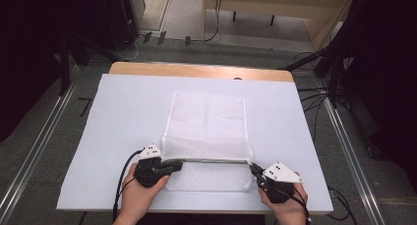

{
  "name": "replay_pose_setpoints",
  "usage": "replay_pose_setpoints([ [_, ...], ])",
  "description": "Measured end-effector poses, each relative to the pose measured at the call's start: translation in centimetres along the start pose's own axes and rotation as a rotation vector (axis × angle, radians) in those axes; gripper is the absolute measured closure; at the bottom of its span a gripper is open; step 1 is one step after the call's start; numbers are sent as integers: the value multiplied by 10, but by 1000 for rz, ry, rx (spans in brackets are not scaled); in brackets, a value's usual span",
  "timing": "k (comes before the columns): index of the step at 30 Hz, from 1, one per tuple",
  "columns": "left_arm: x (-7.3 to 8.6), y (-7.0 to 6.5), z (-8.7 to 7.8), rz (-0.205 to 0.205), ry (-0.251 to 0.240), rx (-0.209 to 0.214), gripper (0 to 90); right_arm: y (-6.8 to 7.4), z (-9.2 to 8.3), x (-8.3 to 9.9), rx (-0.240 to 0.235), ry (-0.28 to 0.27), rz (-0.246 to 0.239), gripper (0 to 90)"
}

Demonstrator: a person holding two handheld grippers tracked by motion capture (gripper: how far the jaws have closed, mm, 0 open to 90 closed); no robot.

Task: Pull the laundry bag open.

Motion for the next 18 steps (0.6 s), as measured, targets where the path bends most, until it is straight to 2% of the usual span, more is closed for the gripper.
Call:
replay_pose_setpoints([
  [10,11,26,-25,-44,-4,-36,870,-5,-1,0,9,-2,7,885],
  [18,20,34,-35,-58,13,-43,870,-5,-2,-1,6,-4,5,886],
])
Point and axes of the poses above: each handheld gripper's, and its own axes: z roughly forward along the jaws, x roughly out of its underside, y roughly to its left, the point moved 8 cm from there along z, roughly forward along the jaws, and after that the axes turned 5 degrees about z, right-handed, at the moved point
